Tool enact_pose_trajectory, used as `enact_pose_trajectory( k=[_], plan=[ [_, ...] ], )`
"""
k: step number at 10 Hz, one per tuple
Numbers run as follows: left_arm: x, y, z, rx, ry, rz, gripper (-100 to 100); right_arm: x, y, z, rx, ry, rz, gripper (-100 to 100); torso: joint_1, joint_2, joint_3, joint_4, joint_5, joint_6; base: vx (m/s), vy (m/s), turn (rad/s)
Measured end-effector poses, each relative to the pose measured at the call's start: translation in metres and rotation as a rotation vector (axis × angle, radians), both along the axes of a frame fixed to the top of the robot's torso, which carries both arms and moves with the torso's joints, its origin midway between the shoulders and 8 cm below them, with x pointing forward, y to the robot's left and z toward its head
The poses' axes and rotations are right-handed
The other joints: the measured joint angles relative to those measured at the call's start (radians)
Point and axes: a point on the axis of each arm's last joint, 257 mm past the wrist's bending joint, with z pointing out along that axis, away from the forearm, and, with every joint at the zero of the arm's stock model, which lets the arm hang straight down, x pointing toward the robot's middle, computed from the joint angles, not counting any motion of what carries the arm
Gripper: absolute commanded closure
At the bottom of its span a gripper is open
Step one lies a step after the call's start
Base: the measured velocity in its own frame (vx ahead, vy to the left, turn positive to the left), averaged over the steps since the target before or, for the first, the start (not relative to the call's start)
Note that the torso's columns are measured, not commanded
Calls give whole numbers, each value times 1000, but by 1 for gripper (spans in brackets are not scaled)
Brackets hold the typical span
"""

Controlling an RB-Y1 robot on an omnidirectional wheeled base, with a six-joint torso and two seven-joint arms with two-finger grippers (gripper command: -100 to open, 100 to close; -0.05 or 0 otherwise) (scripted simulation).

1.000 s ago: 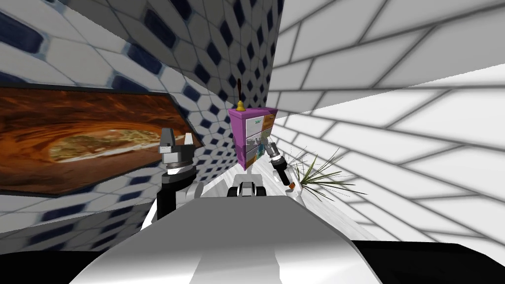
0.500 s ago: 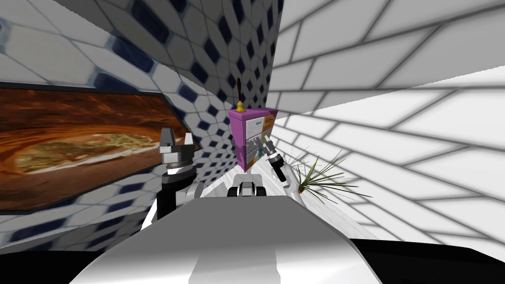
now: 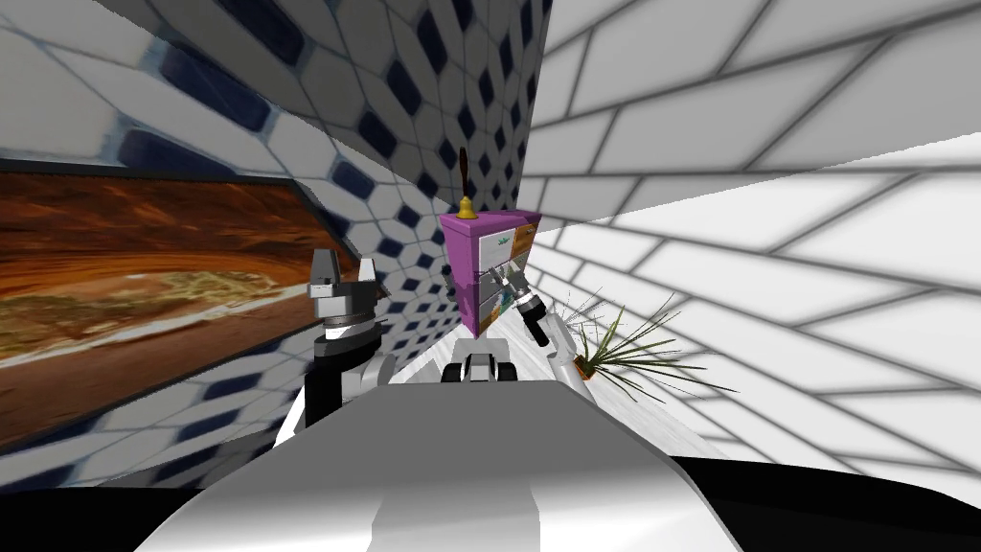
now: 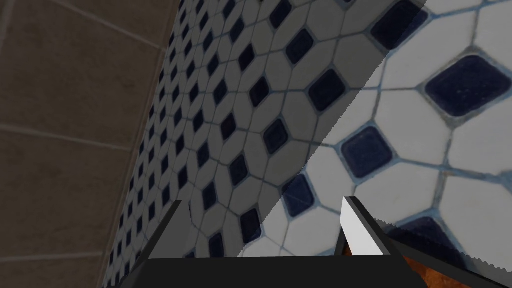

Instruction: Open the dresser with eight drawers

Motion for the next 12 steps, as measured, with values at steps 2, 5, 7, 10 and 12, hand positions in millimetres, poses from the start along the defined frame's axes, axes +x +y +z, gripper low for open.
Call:
enact_pose_trajectory(
  k=[2, 5, 7, 10, 12],
  plan=[
    [0, 0, 0, 0, 0, 0, 0, 6, 11, -1, -82, -37, -24, -100, 0, -1, -1, 0, 0, 0, 93, 41, -51],
    [0, 0, 0, 0, 0, 0, 0, 16, 27, -3, -209, -101, -60, -100, 0, 0, 0, 0, 0, 0, 75, 36, -43],
    [0, 0, 0, 0, 0, 0, 0, 23, 36, -5, -288, -143, -85, -100, -1, -1, 0, 0, 0, 0, 71, 12, -49],
    [0, 0, 0, 0, 0, 0, 0, 31, 48, -5, -399, -206, -121, -100, 0, 0, 0, 0, 0, 0, 53, 16, -52],
    [0, 0, 0, 0, 0, 0, 0, 36, 56, -5, -472, -250, -142, -100, 0, 0, 0, 0, 0, 0, 44, 10, -50]
  ],
)
